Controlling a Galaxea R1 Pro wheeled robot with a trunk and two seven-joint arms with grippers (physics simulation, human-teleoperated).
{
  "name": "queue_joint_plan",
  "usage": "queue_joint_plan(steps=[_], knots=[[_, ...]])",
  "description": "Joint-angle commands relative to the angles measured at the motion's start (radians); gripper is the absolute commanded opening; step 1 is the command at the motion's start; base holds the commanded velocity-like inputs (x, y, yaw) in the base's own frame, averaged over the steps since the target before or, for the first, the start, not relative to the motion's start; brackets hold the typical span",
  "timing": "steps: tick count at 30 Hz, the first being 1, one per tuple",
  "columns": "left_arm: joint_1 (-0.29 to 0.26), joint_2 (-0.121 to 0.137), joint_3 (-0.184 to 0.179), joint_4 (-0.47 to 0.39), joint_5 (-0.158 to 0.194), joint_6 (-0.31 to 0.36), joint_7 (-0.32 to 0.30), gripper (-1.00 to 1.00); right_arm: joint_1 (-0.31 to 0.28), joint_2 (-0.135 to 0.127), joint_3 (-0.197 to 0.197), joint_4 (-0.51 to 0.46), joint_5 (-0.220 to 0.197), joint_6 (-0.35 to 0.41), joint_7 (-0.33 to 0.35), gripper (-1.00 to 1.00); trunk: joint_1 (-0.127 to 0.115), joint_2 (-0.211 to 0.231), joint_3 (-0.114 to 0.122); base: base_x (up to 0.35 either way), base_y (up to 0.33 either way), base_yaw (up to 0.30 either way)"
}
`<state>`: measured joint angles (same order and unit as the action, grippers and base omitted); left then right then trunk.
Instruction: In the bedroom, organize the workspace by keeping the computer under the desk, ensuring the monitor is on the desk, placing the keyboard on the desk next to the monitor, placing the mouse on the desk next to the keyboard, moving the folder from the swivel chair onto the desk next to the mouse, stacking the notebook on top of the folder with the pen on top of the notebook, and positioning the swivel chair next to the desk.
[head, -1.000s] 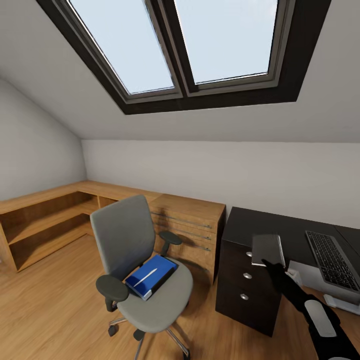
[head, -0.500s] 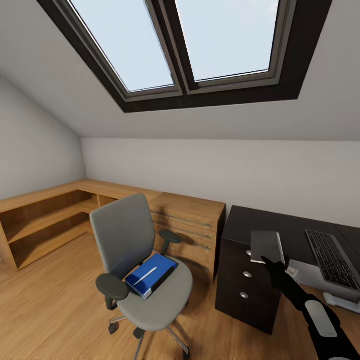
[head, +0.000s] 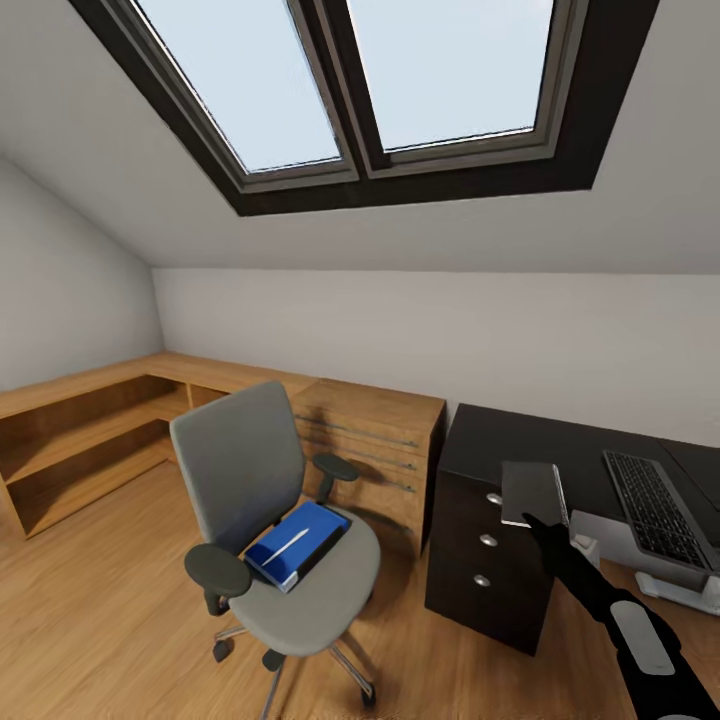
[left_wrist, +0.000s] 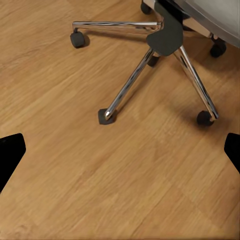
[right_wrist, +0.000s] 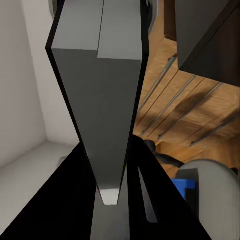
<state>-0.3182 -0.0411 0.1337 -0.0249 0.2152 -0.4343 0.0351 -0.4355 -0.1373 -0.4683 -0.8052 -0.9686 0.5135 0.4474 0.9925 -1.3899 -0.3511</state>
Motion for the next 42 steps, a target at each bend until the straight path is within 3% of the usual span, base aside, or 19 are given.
queue_joint_plan(steps=[1,19,32,35,42], knots=[[-0.001,0.0,0.007,0.0,-0.005,-0.003,0.002,1.0,-0.001,0.0,-0.003,0.001,-0.009,0.01,0.005,-1.0,0.0,-0.001,-0.003,0.0,0.0,-0.076],[-0.001,0.0,0.007,0.0,-0.005,-0.004,0.0,1.0,0.0,-0.001,-0.004,0.0,-0.009,0.041,0.018,-1.0,0.0,-0.001,-0.028,0.001,0.0,-0.038],[-0.001,0.001,0.007,0.0,-0.005,-0.007,-0.002,1.0,0.001,0.0,-0.003,0.005,0.0,0.033,0.168,-1.0,0.0,-0.001,-0.029,0.219,0.0,-0.001],[-0.018,-0.016,0.005,-0.001,-0.007,-0.015,-0.019,1.0,-0.001,0.014,-0.007,0.019,0.017,0.022,0.157,-1.0,0.0,-0.001,-0.029,0.0,0.0,0.0],[-0.058,-0.055,0.002,-0.001,-0.009,-0.015,-0.03,1.0,-0.001,0.005,-0.006,0.026,0.013,0.021,0.161,-1.0,0.0,-0.001,-0.029,0.0,0.0,0.0]])
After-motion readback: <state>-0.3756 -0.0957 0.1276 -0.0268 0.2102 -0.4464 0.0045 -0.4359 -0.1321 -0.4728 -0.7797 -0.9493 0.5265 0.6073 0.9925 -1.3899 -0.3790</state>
